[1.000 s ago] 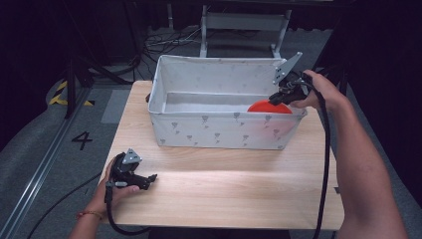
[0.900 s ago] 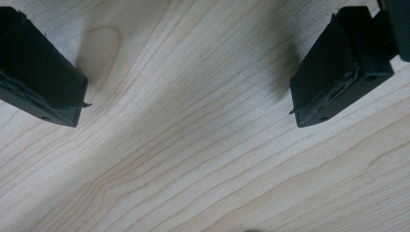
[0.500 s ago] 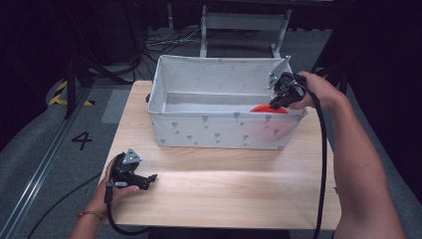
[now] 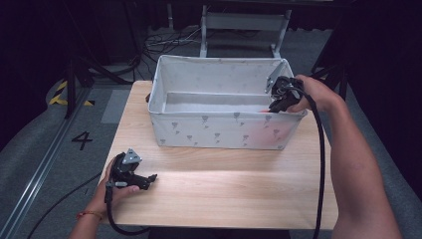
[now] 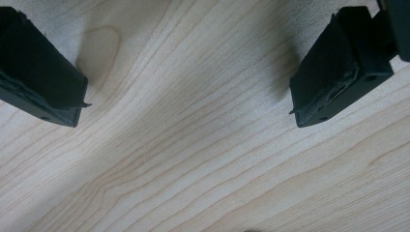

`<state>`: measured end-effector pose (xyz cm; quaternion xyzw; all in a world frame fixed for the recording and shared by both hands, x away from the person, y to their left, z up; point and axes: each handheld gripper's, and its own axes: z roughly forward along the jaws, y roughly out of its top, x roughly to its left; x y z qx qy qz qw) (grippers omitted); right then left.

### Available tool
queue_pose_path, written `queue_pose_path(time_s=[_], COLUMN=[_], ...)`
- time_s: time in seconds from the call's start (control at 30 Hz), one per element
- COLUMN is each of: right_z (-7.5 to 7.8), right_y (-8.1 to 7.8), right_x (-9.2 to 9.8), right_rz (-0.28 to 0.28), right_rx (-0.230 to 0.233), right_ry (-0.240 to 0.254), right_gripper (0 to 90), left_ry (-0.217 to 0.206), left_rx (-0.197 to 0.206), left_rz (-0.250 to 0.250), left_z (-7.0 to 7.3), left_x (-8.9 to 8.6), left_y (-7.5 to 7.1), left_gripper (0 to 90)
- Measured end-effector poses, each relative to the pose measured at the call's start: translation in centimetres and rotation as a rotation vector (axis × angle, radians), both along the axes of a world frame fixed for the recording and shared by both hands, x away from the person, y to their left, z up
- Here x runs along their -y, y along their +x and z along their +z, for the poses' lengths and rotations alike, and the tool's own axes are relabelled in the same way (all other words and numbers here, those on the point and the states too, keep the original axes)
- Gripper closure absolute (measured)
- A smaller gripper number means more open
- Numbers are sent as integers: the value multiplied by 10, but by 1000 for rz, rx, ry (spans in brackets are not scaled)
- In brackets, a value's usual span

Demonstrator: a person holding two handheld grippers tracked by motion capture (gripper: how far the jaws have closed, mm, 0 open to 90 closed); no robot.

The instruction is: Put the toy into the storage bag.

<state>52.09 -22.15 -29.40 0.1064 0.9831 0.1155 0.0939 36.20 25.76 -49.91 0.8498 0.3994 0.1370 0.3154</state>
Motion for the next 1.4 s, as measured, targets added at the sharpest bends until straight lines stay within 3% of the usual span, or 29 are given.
queue_pose_path(time_s=[0.2, 0.37, 0.43, 0.47, 0.53, 0.6, 0.73, 1.0, 1.4], right_z=[9, 11, 11, 12, 13, 14, 19, 29, 22], right_y=[-4, -9, -10, -12, -14, -18, -28, -54, -85], right_x=[9, 15, 16, 18, 20, 26, 34, 48, 70], right_rz=[-53, -125, -142, -167, -172, -243, -294, -348, -404], right_rx=[74, 129, 143, 157, 164, 205, 237, 292, 356], right_ry=[110, 201, 217, 264, 286, 316, 371, 453, 475], right_gripper=[665, 463, 439, 373, 353, 248, 187, 173, 198], left_ry=[0, -1, 0, 0, 0, 0, 0, 0, 0], left_rx=[0, 0, 0, 0, 0, -1, -1, 0, -1], left_rz=[0, 1, 0, 0, 0, 0, 0, -1, -1], left_z=[0, 0, 0, 0, 0, 0, 0, 0, 0], left_x=[0, 0, 0, 0, 0, 0, 0, 0, 0], left_y=[0, 0, 0, 0, 0, 0, 0, 0, 0], left_gripper=[2, 3, 3, 3, 3, 2, 2, 2, 2])
